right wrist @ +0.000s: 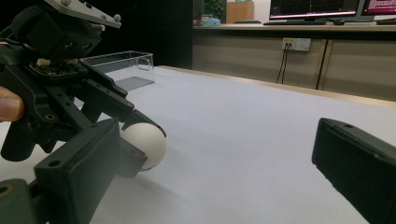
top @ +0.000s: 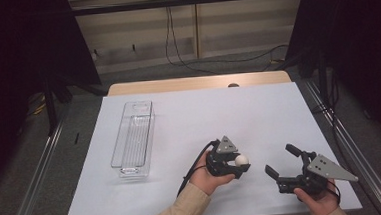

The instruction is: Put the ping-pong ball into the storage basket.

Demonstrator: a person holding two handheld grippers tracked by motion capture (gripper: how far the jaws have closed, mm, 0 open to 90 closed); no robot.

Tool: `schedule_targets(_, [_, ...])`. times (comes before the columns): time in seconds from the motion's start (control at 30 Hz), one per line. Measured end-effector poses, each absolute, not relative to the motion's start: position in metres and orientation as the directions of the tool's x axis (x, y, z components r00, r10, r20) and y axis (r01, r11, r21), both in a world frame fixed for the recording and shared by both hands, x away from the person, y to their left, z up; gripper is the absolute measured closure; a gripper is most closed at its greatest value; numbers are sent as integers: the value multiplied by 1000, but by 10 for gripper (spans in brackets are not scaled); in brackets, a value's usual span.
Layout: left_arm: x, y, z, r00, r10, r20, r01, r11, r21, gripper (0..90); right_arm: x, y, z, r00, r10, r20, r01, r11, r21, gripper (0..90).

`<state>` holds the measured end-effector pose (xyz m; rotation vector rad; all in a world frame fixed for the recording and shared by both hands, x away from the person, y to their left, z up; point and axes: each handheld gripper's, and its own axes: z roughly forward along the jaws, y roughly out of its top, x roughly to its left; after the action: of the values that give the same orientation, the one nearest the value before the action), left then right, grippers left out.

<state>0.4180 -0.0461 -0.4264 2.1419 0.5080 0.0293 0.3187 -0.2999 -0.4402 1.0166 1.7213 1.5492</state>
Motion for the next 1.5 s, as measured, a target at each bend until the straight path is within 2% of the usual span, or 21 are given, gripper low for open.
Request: schedule_targets(1.5, [432,-18,-411,883,429,-191,393,-451,802,512,319,-299,-440,-530,846,51,139,28,990,15])
